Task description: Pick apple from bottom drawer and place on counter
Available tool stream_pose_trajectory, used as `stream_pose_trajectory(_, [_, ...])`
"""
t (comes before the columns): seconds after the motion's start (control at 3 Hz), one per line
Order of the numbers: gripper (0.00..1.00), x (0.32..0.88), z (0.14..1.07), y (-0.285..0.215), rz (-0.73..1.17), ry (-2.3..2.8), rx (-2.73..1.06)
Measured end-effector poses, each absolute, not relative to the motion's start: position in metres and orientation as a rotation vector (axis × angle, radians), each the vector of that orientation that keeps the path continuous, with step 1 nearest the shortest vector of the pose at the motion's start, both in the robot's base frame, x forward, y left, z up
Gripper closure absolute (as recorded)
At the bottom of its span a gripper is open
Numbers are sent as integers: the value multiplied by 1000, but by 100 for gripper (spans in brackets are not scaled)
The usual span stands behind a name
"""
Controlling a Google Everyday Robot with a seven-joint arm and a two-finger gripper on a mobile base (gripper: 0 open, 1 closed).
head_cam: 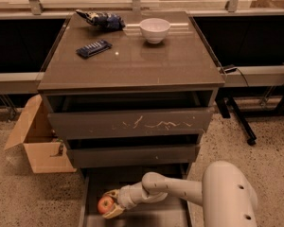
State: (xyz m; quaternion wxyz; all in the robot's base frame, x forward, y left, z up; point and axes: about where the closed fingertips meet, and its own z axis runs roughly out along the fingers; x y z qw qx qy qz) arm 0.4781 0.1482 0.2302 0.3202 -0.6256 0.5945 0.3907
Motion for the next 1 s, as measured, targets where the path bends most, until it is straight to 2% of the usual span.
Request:
stream_pose_trajectory(0.67, [100,477,227,152,1033,1565,-1641])
stream_pose_trajectory(1.0, [100,468,257,151,1036,1536,-1657])
